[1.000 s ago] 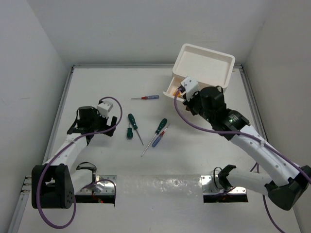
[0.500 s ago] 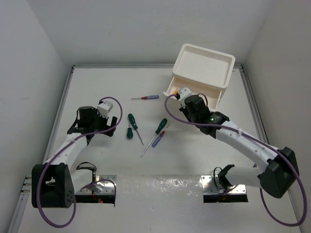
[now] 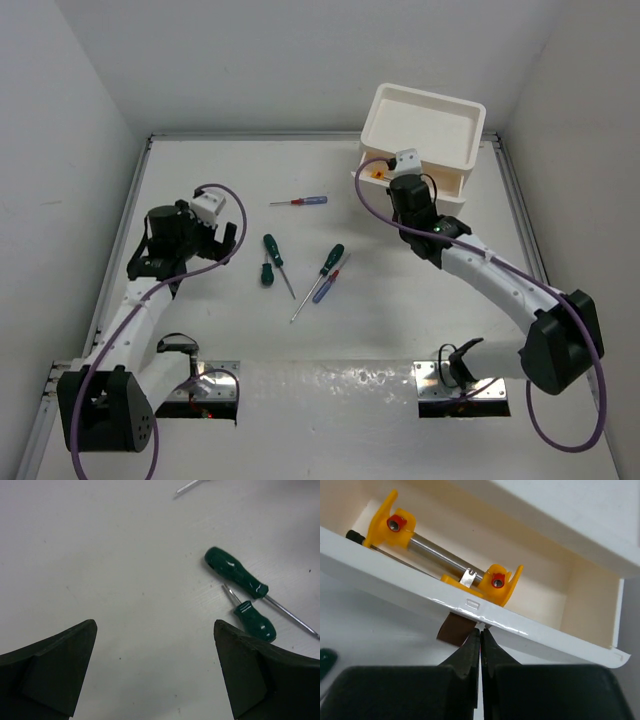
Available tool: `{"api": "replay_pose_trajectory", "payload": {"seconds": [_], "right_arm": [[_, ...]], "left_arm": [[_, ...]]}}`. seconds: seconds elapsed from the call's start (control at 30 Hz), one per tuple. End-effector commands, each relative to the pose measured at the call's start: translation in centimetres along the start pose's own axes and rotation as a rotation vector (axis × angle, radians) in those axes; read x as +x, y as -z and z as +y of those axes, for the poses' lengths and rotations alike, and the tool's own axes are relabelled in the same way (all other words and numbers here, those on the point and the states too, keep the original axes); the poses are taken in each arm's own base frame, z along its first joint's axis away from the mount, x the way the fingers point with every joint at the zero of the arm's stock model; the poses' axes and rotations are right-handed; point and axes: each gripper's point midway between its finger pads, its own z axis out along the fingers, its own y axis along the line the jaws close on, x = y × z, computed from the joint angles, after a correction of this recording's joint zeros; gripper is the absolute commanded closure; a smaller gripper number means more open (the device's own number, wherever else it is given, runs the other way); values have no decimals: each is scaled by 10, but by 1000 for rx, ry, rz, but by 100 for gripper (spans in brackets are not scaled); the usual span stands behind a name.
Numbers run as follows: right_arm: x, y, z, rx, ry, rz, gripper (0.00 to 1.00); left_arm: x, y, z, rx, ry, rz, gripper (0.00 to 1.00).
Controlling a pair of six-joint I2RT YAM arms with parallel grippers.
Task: Sort the tools into containers
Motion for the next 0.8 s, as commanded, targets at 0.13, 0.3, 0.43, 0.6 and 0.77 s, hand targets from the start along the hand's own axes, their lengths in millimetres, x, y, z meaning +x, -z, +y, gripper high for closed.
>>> {"api": "replay_pose_trajectory", "payload": {"seconds": [0.13,0.3,0.43,0.6,0.77], "right_arm": [[-63,-19,-17,116,-179,-163,100],[-62,-37,-28,196,-203,-158,100],[-62,-46,-38,233,-245,-161,100],[-61,-50,-46,281,-323,-185,100],[-59,-49,-51,306,-391,-208,100]], "left_arm": [[-50,15,1,19,-35,-107,0],[-56,18,-1,31,-41,-123,0],[-53,15,-4,46,-38,-116,0],[-47,13,-8,69,-34,-102,0],[-40,9,-8,74,-31,-82,0]]}}
